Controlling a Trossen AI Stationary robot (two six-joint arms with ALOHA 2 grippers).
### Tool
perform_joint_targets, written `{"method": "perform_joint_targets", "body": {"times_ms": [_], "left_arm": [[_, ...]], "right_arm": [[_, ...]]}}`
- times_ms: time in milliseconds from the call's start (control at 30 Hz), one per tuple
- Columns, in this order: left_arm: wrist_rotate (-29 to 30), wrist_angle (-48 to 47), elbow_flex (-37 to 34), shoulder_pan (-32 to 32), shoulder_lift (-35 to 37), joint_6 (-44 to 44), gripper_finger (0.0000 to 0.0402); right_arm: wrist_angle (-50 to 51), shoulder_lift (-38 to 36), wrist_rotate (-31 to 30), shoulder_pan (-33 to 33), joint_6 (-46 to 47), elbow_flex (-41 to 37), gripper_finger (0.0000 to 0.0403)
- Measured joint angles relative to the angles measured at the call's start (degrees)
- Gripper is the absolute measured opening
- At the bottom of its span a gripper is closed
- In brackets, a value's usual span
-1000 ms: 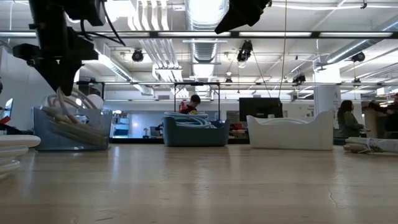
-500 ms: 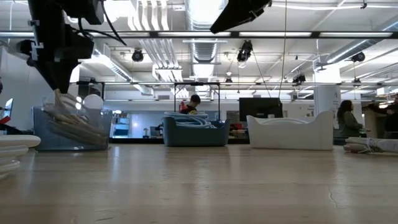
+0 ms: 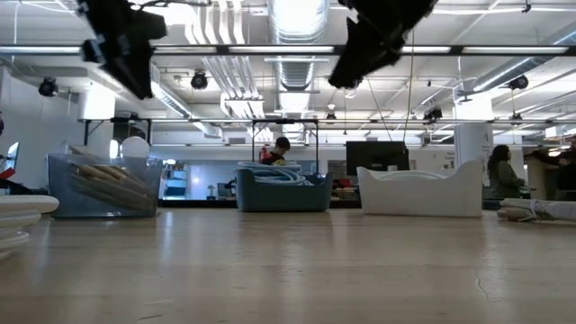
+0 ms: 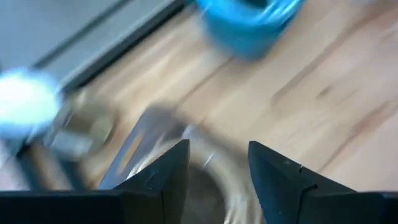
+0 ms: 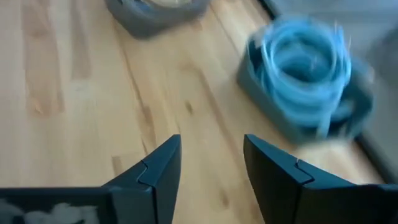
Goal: Sort HDMI cables
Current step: Put the brown HDMI cable into the black bin
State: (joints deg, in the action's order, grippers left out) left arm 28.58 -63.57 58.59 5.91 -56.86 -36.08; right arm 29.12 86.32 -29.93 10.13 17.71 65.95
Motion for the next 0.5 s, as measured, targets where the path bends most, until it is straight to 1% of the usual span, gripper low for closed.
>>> {"method": "perform_joint_targets", "body": {"times_ms": [100,200,267,367,500], "left_arm": [[-0.86,11.03,-0.82,-0.04,0.00,8.40,0.0168],[-3.48,21.13,-1.67,-0.08,-0.17,15.07,0.0168],[-5.44,25.93,-1.95,-0.08,-0.43,18.90,0.0168],[-7.15,32.00,-2.55,-0.08,-1.09,23.60,0.0168],[-7.26,35.22,-2.67,-0.06,-2.57,27.87,0.0168]], "right_arm": [[7.61,0.00,0.00,0.00,11.41,-0.07,0.0176],[16.89,0.00,0.11,0.13,26.33,-0.73,0.0173],[22.77,0.00,0.77,0.44,35.86,-1.83,0.0171],[30.09,0.00,3.98,1.01,47.31,-4.36,0.0169],[34.34,0.00,9.11,1.80,56.17,-8.30,0.0168]]}}
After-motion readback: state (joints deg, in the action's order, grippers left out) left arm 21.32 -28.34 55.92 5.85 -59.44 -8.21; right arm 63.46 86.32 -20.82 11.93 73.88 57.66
